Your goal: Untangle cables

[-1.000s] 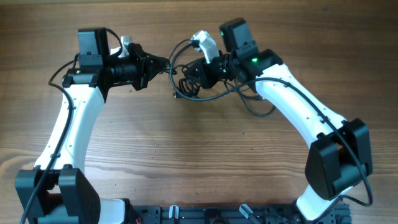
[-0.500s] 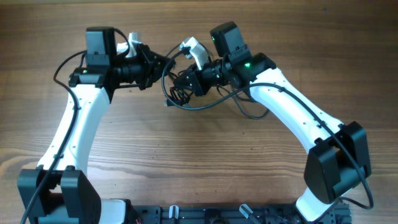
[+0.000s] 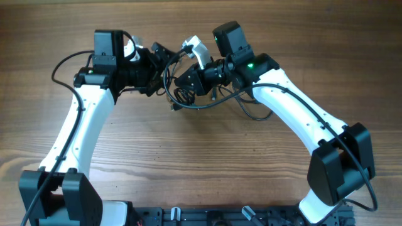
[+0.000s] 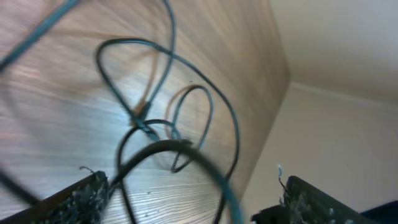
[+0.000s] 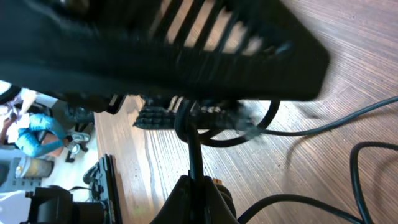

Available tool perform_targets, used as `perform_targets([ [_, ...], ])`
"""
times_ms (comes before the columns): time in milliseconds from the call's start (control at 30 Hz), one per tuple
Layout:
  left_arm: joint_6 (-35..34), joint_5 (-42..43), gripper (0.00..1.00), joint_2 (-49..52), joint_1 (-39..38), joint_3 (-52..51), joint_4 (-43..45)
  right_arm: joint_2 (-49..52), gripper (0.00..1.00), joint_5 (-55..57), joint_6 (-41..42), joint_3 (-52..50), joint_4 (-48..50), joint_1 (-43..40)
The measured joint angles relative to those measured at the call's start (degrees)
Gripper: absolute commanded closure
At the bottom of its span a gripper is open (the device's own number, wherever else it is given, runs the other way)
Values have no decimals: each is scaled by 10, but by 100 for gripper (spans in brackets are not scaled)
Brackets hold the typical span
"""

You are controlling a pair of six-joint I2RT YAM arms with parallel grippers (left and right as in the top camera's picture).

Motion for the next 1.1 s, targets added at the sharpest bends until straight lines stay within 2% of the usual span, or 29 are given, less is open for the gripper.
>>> perform_targets([
  [167,42,-8,21,-3,30,0,-43,0,96,18,37,0,0,0],
  [400,75,-10,31,-44,52,0,-54,-1,96,39,78,0,1,0],
  [533,82,-11,36,-56,29,0,-61,-1,96,54,99,0,1,0],
  [667,86,-11,45,-56,-15,0,-63,-1,96,62,109,0,1,0],
  [833,76,-59,62,-56,-43,0,-72,-1,96,65,113,0,1,0],
  [1100,3,-187,58,-56,-77,0,-76,-1,96,68,114,0,0,0],
])
